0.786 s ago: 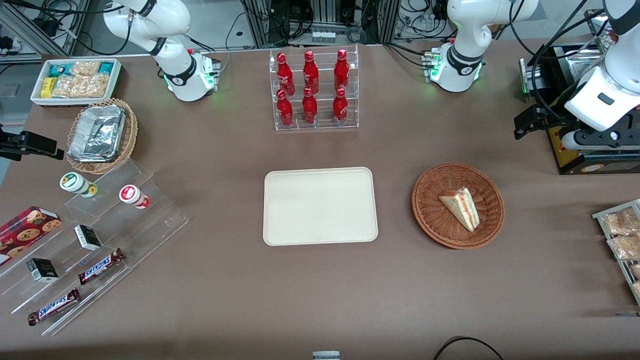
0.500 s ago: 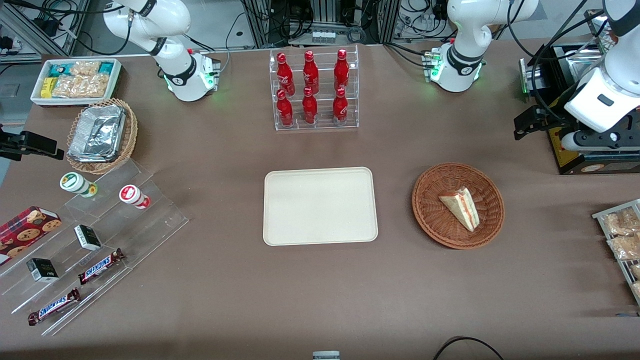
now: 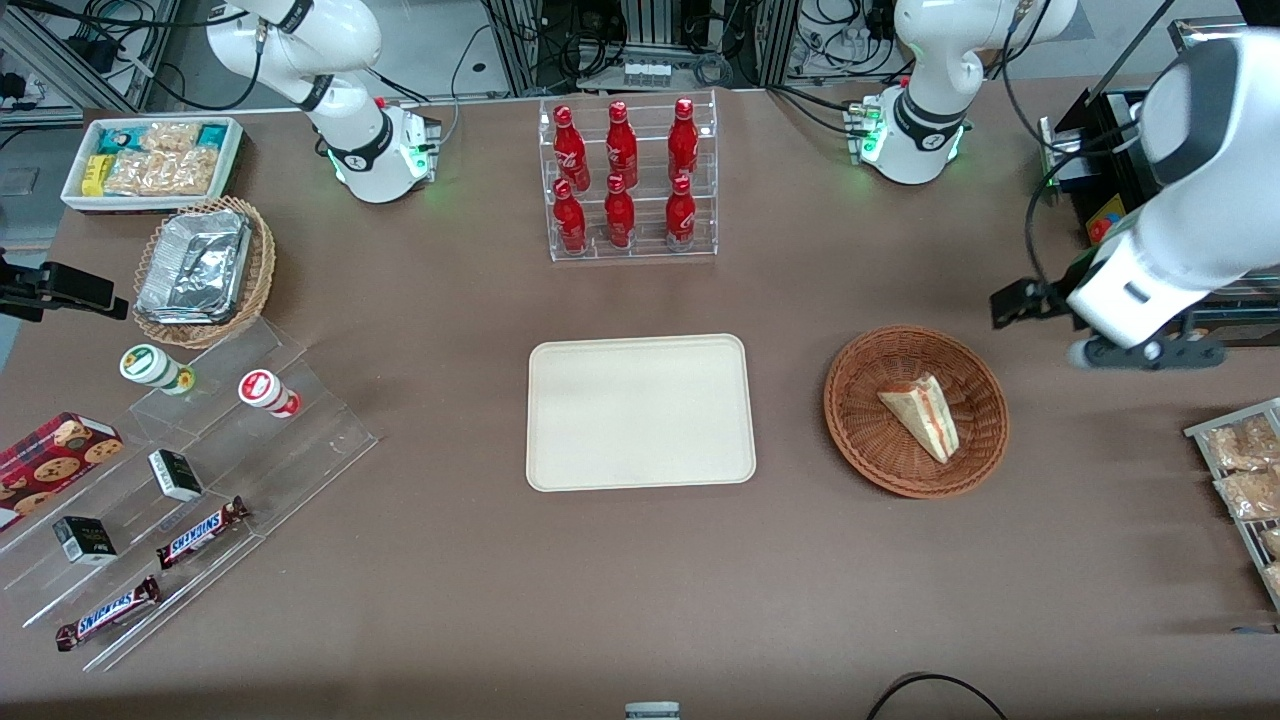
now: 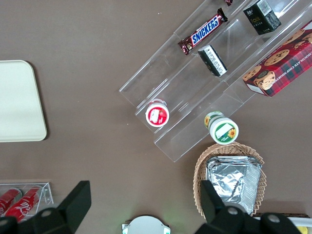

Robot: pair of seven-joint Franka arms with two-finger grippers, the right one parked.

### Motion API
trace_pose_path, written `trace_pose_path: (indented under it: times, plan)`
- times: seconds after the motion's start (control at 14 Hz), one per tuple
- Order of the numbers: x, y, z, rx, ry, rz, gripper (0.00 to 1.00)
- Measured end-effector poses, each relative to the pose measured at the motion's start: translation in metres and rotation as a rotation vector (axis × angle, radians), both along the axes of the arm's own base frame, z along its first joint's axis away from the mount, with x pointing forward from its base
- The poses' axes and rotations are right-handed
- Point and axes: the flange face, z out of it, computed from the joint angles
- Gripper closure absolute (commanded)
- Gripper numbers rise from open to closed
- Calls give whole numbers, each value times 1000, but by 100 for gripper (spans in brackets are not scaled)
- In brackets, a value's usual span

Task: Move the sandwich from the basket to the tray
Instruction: 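Move the left gripper over the sandwich in the wicker basket, then lower the left gripper and close it on the wrapped sandwich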

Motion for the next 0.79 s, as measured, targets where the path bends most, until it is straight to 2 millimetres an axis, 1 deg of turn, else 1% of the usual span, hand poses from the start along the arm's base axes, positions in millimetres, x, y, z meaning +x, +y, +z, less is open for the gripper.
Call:
trace_pose_path:
  times: [0.21,0.43,0.5,0.64,0.79]
  plan:
    - [-8,-2,-51,-1,-37,0,0]
    - [-23,-5,-92,-2,-81,2,0]
    - [-28,-5,-105,-1,-97,28,0]
    - [-35,-8,-123,3,-107,119,0]
    - [-38,-19,-130,7,-112,235,0]
